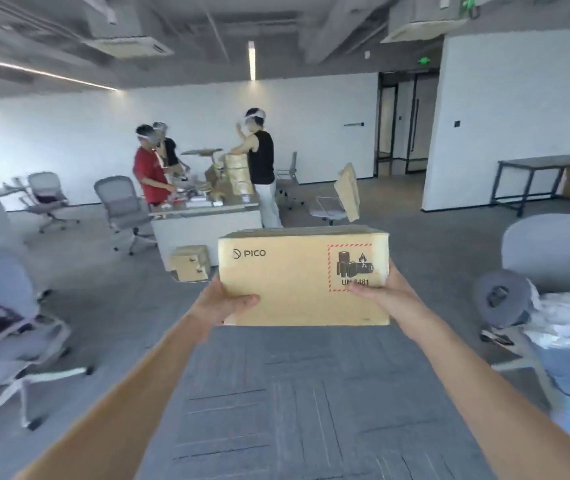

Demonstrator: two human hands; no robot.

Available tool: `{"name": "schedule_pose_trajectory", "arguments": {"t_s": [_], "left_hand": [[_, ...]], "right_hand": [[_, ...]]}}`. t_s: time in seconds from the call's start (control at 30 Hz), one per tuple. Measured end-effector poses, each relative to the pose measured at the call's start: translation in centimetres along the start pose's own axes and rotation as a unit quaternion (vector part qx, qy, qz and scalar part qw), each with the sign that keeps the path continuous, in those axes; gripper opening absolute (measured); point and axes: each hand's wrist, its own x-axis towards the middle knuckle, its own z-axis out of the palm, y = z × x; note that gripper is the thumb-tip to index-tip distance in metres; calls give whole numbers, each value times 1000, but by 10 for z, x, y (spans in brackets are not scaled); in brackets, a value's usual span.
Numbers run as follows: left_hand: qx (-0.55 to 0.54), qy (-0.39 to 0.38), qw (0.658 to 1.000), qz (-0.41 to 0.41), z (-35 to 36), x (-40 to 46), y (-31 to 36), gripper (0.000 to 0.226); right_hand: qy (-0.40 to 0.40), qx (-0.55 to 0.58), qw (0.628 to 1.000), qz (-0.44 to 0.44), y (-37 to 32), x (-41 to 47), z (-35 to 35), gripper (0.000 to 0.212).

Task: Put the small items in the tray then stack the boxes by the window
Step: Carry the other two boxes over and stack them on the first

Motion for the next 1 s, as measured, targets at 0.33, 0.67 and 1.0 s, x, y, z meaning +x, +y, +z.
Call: {"name": "schedule_pose_trajectory", "arguments": {"t_s": [0.33, 0.67, 1.0], "left_hand": [[34, 267, 963, -1, -322, -221, -29, 89], [-30, 488, 872, -16, -632, -530, -143, 89], [-32, 631, 774, -39, -835, -750, -221, 83]], "right_hand": [[-238, 24, 969, -56, -112, -47, 355, 80], [-492, 32, 864, -103, -195, -210, 802, 86], [-631, 24, 767, -110, -245, -391, 1138, 88]]}}
